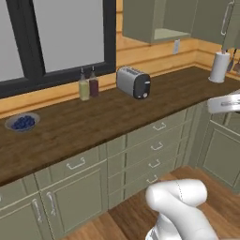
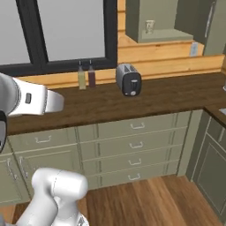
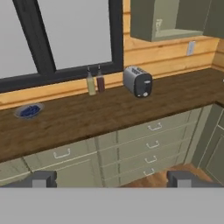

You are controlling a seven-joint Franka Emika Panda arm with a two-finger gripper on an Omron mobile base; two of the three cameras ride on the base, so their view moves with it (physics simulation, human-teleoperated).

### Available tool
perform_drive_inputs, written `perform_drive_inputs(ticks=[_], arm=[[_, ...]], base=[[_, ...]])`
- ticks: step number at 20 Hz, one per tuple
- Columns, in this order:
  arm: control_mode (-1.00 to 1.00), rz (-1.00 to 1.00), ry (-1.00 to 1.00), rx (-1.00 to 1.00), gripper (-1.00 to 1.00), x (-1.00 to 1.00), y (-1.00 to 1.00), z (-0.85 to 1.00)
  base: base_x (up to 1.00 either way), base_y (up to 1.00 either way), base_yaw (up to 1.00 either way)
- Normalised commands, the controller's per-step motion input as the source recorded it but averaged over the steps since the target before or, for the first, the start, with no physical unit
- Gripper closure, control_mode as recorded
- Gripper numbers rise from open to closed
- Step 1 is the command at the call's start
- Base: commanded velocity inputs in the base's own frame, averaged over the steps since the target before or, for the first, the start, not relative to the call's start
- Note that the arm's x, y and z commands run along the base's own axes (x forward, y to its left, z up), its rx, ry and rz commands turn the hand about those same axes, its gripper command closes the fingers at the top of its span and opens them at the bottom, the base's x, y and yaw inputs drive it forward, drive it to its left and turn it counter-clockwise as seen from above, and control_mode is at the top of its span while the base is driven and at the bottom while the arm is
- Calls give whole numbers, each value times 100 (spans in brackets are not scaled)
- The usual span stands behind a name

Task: Gather all objects into one cabinet and sort the glasses and bowls to opposite sides.

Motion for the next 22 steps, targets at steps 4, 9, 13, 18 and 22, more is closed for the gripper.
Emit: perform_drive_inputs(ticks=[4, 9, 13, 18, 22], arm=[[100, 0, 0, 0, -100, 0, 0, 0], [100, 0, 0, 0, -100, 0, 0, 0], [100, 0, 0, 0, -100, 0, 0, 0], [100, 0, 0, 0, -100, 0, 0, 0], [100, 0, 0, 0, -100, 0, 0, 0]], base=[[40, -34, -31], [57, -1, -15], [47, 23, 2], [50, -8, -9], [64, 0, -33]])
